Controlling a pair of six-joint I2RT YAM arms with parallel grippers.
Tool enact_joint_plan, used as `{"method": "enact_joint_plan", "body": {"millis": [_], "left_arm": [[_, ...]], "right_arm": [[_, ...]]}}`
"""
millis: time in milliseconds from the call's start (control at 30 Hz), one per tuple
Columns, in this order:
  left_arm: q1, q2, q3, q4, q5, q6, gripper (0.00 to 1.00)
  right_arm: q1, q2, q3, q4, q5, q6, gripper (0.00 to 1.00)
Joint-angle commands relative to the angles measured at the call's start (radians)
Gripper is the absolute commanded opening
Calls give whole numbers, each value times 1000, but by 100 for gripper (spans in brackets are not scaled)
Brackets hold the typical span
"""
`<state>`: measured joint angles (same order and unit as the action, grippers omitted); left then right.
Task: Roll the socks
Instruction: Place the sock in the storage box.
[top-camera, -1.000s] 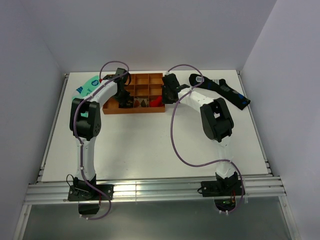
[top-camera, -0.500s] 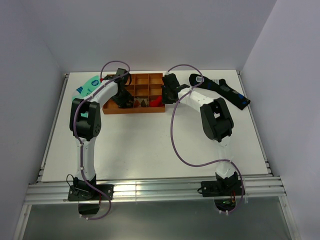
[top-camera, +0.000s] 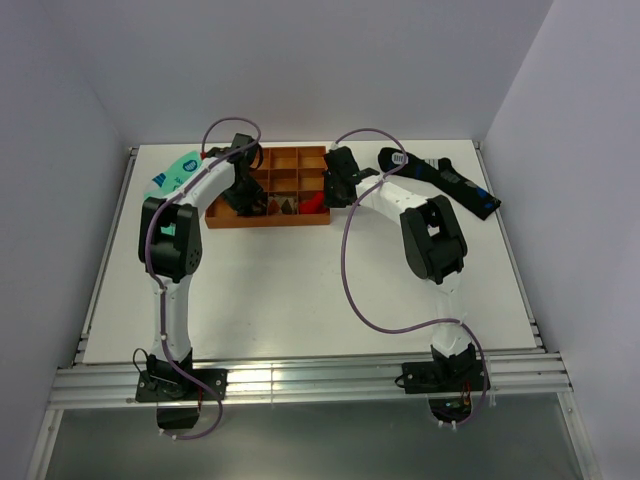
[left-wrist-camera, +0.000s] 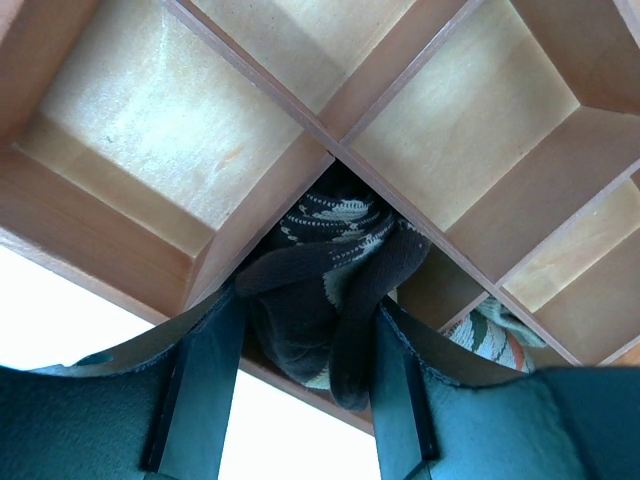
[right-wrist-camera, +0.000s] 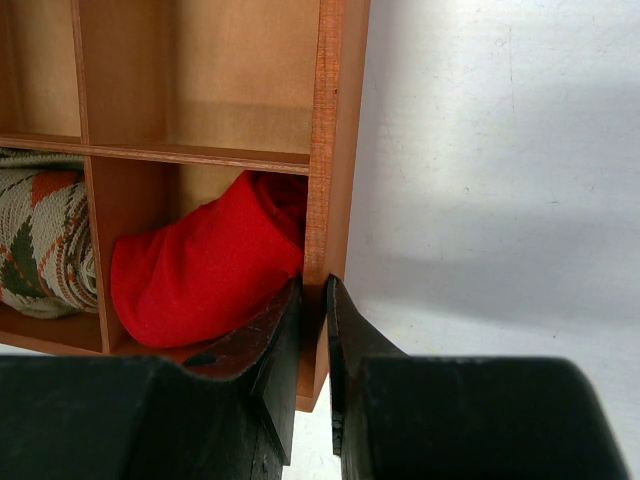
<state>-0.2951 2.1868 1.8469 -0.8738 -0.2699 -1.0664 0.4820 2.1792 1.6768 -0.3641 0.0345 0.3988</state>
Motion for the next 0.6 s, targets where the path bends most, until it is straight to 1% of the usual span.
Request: {"method": "enact_joint_plan", "body": {"millis": [0, 433, 567], "left_arm": [[1, -73, 43, -60, -31, 39, 55], [5, -71, 22, -33, 6, 65, 56], [5, -85, 40, -33, 14, 66, 56]], "right_arm": [[6, 82, 8, 37, -13, -20, 0], [6, 87, 9, 37, -16, -21, 0], [6, 86, 8, 37, -15, -21, 0]]}}
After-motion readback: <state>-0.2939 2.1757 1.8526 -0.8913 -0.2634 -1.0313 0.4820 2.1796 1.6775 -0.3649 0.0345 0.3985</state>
